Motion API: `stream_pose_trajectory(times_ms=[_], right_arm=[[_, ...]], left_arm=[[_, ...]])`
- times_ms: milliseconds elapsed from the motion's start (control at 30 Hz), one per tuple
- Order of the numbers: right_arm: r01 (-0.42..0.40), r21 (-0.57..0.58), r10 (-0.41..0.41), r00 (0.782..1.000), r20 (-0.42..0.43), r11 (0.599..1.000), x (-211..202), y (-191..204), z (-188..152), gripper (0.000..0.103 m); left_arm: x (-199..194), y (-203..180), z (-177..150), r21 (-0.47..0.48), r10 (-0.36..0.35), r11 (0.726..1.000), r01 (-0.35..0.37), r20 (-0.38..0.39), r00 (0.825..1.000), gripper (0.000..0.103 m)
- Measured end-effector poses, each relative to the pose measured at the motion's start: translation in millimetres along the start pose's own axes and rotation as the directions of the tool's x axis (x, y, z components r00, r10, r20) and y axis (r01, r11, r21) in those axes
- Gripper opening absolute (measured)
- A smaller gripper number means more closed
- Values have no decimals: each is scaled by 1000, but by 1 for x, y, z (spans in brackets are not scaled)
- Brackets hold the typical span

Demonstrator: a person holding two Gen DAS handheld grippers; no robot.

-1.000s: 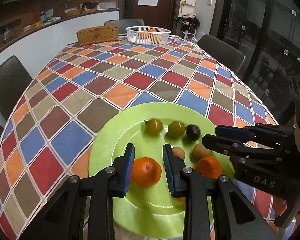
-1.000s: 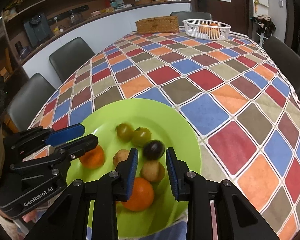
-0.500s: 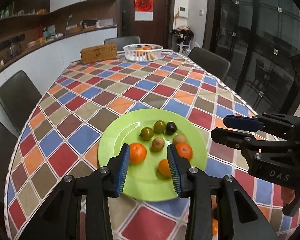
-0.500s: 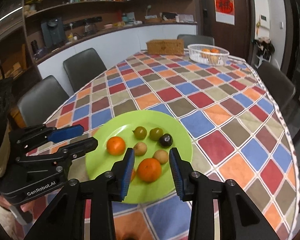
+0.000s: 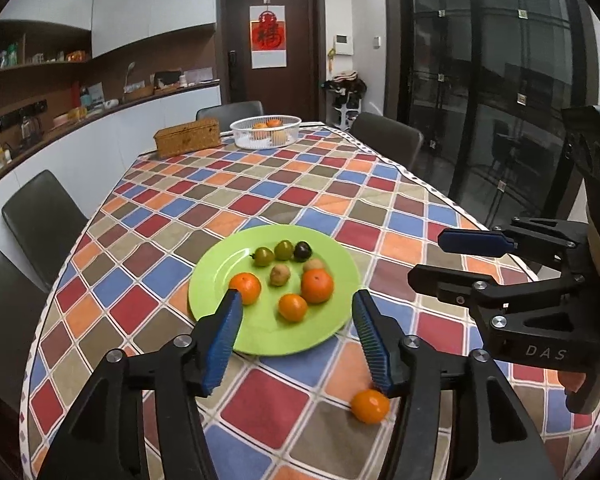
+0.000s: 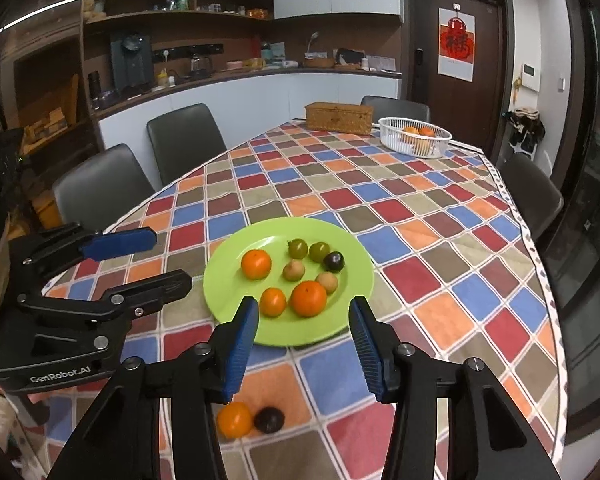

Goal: Organize fruits
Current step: 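Move both tools back toward the last orange and plum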

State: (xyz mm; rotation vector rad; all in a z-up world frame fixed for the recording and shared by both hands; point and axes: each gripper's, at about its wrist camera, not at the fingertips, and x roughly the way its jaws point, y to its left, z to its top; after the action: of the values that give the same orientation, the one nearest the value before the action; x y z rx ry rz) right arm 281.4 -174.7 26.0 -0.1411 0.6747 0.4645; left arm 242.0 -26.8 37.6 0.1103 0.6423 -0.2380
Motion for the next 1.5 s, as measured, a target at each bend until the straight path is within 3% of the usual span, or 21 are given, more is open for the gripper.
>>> stream_pose_trajectory(times_ms=[333, 967, 1200, 1500], right_arm=[[1, -12, -1, 1000, -27, 1000, -22, 0, -33, 48], [15, 51, -6, 986, -167, 999, -3, -14, -94, 48], [10, 73, 5, 978, -206, 997, 8, -17, -105, 48], [0, 85, 20, 972, -235, 996, 20, -16, -111, 48]], left_arm=[[-10, -33, -25, 61, -35, 998, 35, -15, 999, 63], [39, -58, -78, 85, -118, 987, 134, -173, 978, 62], [60, -56, -90, 67, -130, 987, 149, -234, 964, 54], [72, -54, -92, 51, -147, 985, 165, -254, 956, 44]])
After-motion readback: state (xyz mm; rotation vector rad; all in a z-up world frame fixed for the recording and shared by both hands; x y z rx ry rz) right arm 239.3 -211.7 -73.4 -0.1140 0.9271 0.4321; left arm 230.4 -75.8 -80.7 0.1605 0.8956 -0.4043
